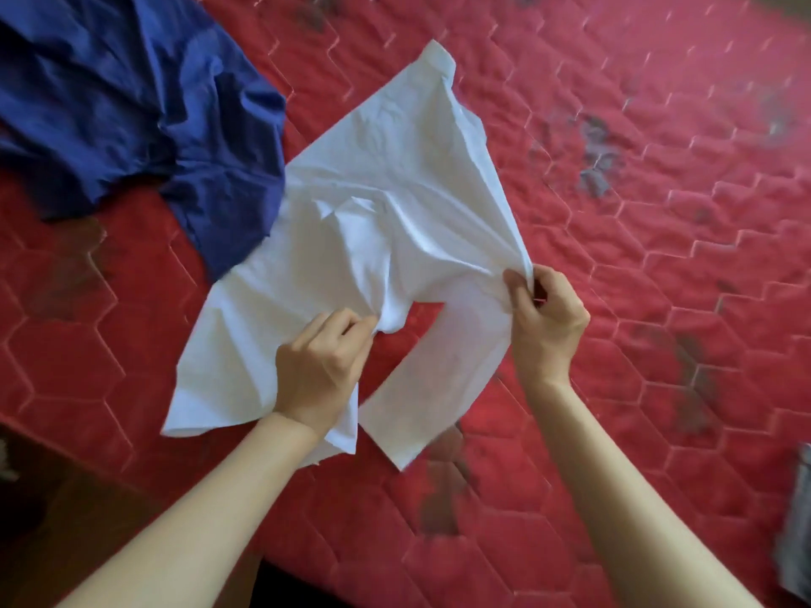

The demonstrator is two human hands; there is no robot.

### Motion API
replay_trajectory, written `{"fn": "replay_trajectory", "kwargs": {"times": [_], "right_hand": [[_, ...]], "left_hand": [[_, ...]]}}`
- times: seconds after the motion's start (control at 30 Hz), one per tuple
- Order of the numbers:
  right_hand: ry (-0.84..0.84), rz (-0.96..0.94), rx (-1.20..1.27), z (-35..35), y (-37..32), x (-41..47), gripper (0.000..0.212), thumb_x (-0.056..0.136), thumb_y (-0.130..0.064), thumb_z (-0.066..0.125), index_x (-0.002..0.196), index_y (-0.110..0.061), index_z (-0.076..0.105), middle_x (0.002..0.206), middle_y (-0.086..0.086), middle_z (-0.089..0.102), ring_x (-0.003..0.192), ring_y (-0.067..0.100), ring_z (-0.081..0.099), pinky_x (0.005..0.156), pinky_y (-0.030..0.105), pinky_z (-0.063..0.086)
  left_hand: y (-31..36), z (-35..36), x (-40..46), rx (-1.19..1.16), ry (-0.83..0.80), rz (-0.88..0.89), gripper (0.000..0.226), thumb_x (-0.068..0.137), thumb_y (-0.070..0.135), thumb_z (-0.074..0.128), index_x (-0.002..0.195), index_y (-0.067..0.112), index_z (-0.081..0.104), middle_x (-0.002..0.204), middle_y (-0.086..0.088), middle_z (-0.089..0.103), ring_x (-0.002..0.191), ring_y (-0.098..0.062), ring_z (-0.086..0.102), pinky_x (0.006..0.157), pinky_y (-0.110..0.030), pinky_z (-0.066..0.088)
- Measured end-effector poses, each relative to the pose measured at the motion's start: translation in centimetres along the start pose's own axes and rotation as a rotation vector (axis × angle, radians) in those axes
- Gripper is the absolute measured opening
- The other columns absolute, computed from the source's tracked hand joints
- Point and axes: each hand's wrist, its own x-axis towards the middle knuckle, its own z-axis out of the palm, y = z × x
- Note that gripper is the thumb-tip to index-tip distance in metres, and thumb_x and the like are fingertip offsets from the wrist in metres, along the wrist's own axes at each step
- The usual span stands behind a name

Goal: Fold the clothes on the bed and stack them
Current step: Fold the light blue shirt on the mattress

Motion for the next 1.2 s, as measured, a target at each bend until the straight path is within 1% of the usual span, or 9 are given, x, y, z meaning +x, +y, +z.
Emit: {"fn": "replay_trajectory", "kwargs": {"times": [0.13,0.23,0.3,0.37,0.47,0.63,0.8,1.03,1.2], "right_hand": [[-0.036,0.063,-0.085,-8.2,4.0,-6.8,0.004,0.085,-0.008,0.068,0.081,-0.008,0.067,0.069,0.003,0.058,0.062,0.013,0.049,0.059,0.016,0.037],[-0.101,0.184,-0.225,-13.3,8.8,-12.5,0.002,0.087,-0.009,0.066,0.086,-0.007,0.067,0.073,0.007,0.060,0.067,0.023,0.055,0.064,0.035,0.046],[-0.202,0.285,-0.365,-15.4,11.6,-15.3,0.024,0.088,-0.016,0.067,0.111,-0.009,0.066,0.098,0.007,0.063,0.090,0.022,0.058,0.081,0.041,0.049],[-0.326,0.346,-0.429,-16.5,13.4,-17.2,0.056,0.089,-0.026,0.067,0.139,-0.009,0.048,0.135,0.010,0.050,0.125,0.022,0.045,0.105,0.036,0.039],[-0.388,0.305,-0.457,-16.2,14.5,-17.7,0.068,0.090,-0.032,0.066,0.147,-0.009,0.036,0.153,0.014,0.030,0.143,0.025,0.024,0.117,0.038,0.026],[-0.430,0.182,-0.431,-12.0,13.7,-13.1,0.068,0.092,-0.032,0.063,0.149,-0.009,0.033,0.157,0.017,0.021,0.147,0.029,0.015,0.119,0.039,0.019],[-0.383,0.127,-0.417,-6.3,12.6,-3.6,0.068,0.095,-0.035,0.058,0.151,-0.012,0.027,0.159,0.014,0.017,0.148,0.026,0.011,0.119,0.037,0.015],[-0.244,0.225,-0.290,1.5,12.8,10.7,0.050,0.103,-0.028,0.040,0.149,-0.010,0.032,0.152,0.011,0.034,0.142,0.025,0.026,0.114,0.032,0.021],[-0.290,0.463,-0.085,4.3,14.3,17.7,0.045,0.099,-0.028,0.045,0.143,-0.018,0.044,0.138,0.008,0.052,0.128,0.023,0.046,0.103,0.034,0.034]], "left_hand": [[7.6,-0.6,-7.6,-0.034,-0.158,0.007,0.017,0.076,0.003,0.076,0.076,0.019,0.071,0.063,0.004,0.055,0.053,-0.015,0.054,0.039,-0.024,0.029],[12.1,0.0,-13.5,-0.080,-0.355,0.011,0.021,0.070,0.011,0.084,0.085,0.019,0.073,0.073,0.003,0.063,0.062,-0.018,0.060,0.042,-0.024,0.039],[14.3,0.6,-16.1,-0.111,-0.507,-0.014,0.035,0.068,0.022,0.086,0.100,0.015,0.073,0.096,-0.004,0.069,0.083,-0.026,0.067,0.058,-0.033,0.053],[15.6,1.3,-17.2,-0.103,-0.627,-0.012,0.051,0.069,0.028,0.084,0.114,0.008,0.070,0.115,-0.015,0.066,0.102,-0.035,0.065,0.078,-0.046,0.055],[16.2,2.6,-16.4,-0.076,-0.697,0.007,0.060,0.075,0.030,0.080,0.127,0.006,0.062,0.132,-0.021,0.058,0.119,-0.041,0.057,0.093,-0.058,0.048],[14.6,6.5,-8.8,-0.001,-0.624,0.093,0.062,0.084,0.033,0.072,0.138,0.008,0.052,0.144,-0.022,0.046,0.133,-0.040,0.044,0.104,-0.059,0.037],[11.5,11.7,2.4,0.092,-0.608,0.108,0.064,0.098,0.046,0.041,0.154,0.022,0.020,0.162,-0.009,0.013,0.148,-0.029,0.013,0.115,-0.052,0.013],[9.6,19.2,16.5,0.093,-0.584,-0.046,0.059,0.099,0.052,0.034,0.149,0.022,0.030,0.156,-0.008,0.025,0.144,-0.032,0.019,0.113,-0.049,0.017],[12.7,24.2,22.9,-0.140,-0.592,-0.498,0.066,0.088,0.067,0.040,0.131,0.017,0.050,0.131,-0.010,0.053,0.124,-0.036,0.045,0.102,-0.048,0.028]]}}
